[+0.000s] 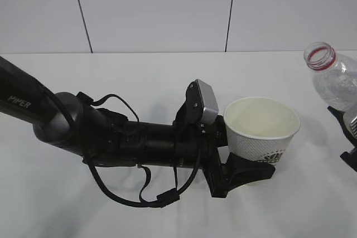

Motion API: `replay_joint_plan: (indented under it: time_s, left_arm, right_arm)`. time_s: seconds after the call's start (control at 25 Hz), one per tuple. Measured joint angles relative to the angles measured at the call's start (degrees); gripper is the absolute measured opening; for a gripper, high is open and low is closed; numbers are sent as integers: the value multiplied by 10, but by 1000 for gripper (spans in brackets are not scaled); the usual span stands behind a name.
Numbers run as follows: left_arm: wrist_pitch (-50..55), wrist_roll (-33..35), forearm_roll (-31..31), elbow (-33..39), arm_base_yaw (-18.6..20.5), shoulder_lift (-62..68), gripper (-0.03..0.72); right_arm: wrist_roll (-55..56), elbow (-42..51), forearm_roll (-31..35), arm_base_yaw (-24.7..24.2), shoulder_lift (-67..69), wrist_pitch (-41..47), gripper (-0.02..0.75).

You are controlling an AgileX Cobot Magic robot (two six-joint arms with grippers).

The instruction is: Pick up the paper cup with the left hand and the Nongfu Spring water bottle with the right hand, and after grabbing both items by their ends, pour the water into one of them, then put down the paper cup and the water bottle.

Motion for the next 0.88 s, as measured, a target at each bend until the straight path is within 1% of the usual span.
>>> replay_joint_plan:
  time_s: [0.2, 0.4, 0.88]
  left_arm:
    - [0, 0, 0, 0, 0, 0, 552]
    - [0, 0, 0, 0, 0, 0, 551]
    - [0, 0, 0, 0, 0, 0, 551]
  right_arm:
    - [-7, 0, 0, 0, 0, -17, 474]
    - [-68, 0, 0, 0, 0, -25, 474]
    - [-154, 0, 10, 0, 0, -25, 474]
